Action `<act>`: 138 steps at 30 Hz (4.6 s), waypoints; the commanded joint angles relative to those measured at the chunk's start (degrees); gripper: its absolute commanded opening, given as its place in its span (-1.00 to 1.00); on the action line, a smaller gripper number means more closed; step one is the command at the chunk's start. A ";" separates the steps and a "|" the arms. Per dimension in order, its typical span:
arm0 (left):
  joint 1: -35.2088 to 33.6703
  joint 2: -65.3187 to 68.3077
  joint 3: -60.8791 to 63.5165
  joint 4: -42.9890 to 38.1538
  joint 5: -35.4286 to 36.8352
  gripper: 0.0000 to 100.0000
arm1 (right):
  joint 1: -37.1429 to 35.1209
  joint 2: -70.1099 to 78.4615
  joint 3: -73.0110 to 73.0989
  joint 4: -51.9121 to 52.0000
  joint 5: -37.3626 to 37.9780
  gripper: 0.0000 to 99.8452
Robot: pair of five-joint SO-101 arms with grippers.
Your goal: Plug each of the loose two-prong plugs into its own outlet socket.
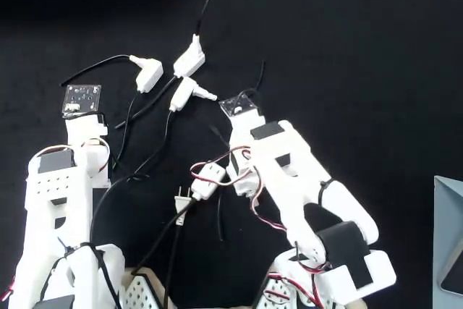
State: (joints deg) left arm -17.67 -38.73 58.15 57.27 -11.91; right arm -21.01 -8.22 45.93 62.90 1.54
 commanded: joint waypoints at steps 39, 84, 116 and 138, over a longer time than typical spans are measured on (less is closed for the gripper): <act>24.84 -41.58 16.31 -18.55 14.77 -0.94 | -18.02 -70.99 13.14 2.90 2.46 -0.98; 22.37 -65.32 24.13 -9.67 5.10 -0.94 | -14.77 -60.70 21.23 -10.99 3.52 -0.98; 19.03 -65.23 21.32 2.11 6.15 -0.94 | -9.67 -24.04 17.01 -27.16 5.45 -0.98; 18.95 -65.23 21.32 2.02 6.15 -0.94 | -12.92 -24.04 16.75 -22.59 5.89 -0.98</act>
State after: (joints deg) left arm 1.76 -103.96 81.19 59.47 -6.20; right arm -32.53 -32.40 62.29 39.08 7.69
